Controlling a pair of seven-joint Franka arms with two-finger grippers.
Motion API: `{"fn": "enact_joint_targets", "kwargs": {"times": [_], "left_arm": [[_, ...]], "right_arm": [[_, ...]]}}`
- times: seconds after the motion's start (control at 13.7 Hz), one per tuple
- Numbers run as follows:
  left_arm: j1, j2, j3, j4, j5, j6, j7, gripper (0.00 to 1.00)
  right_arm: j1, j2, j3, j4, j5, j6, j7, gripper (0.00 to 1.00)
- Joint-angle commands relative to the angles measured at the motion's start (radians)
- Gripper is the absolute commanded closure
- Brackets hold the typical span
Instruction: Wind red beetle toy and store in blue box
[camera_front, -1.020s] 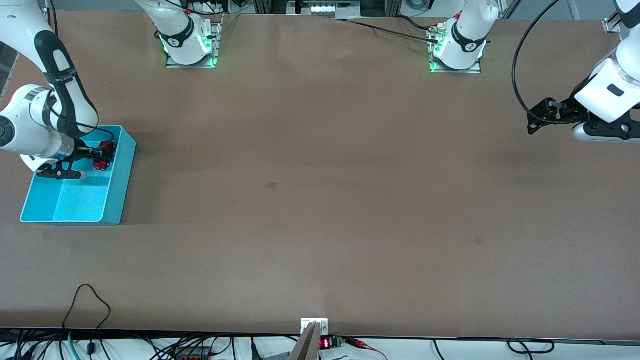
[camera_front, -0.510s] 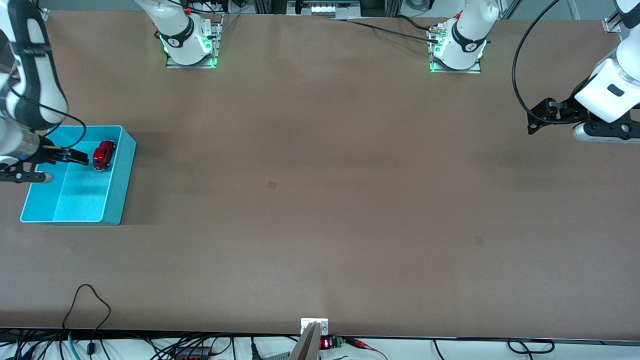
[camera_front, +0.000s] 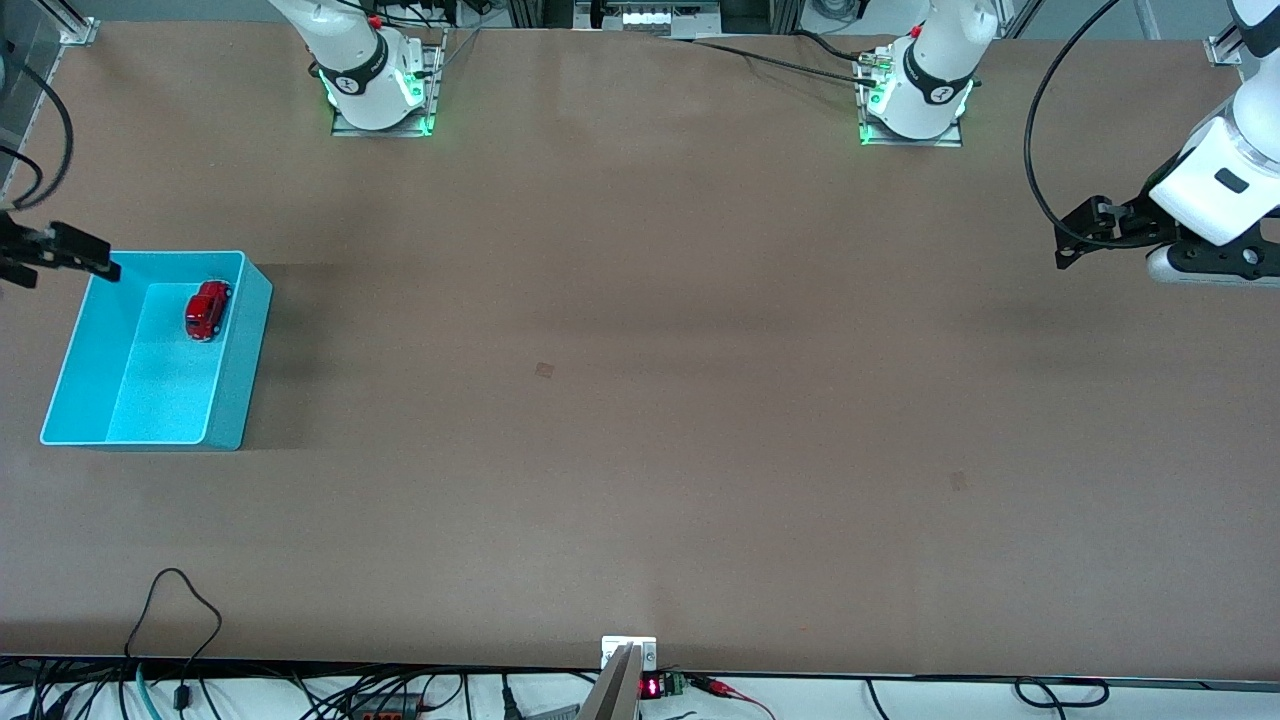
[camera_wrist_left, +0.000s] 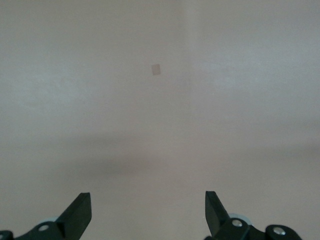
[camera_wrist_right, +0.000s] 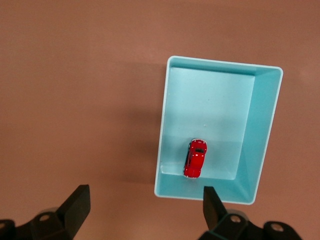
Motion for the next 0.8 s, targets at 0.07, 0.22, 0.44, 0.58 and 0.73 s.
{"fn": "enact_joint_targets", "kwargs": {"times": [0.07,0.22,0.44,0.58,0.73], "left_arm": [[0.002,-0.017,-0.001,-0.007,-0.008,-0.009,-0.004,0.0],[0.002,-0.017,-0.001,-0.007,-0.008,-0.009,-0.003,0.0],[0.002,-0.017,-0.001,-0.007,-0.008,-0.009,-0.003,0.0],[0.002,-0.017,-0.001,-0.009,-0.008,-0.009,-0.003,0.0],[0.002,-0.017,-0.001,-0.007,-0.008,-0.009,-0.001,0.0]], "right_arm": [[0.053,-0.012,0.0,0.092,0.026,-0.122,0.046,0.0],[0.068,-0.032,-0.01,0.098,0.073,-0.159,0.119,0.0],[0.117,-0.032,-0.051,0.111,0.075,-0.167,0.126,0.0],[0.143,-0.032,-0.079,0.109,0.075,-0.165,0.129,0.0],[0.147,-0.032,-0.079,0.109,0.072,-0.162,0.132,0.0]]}}
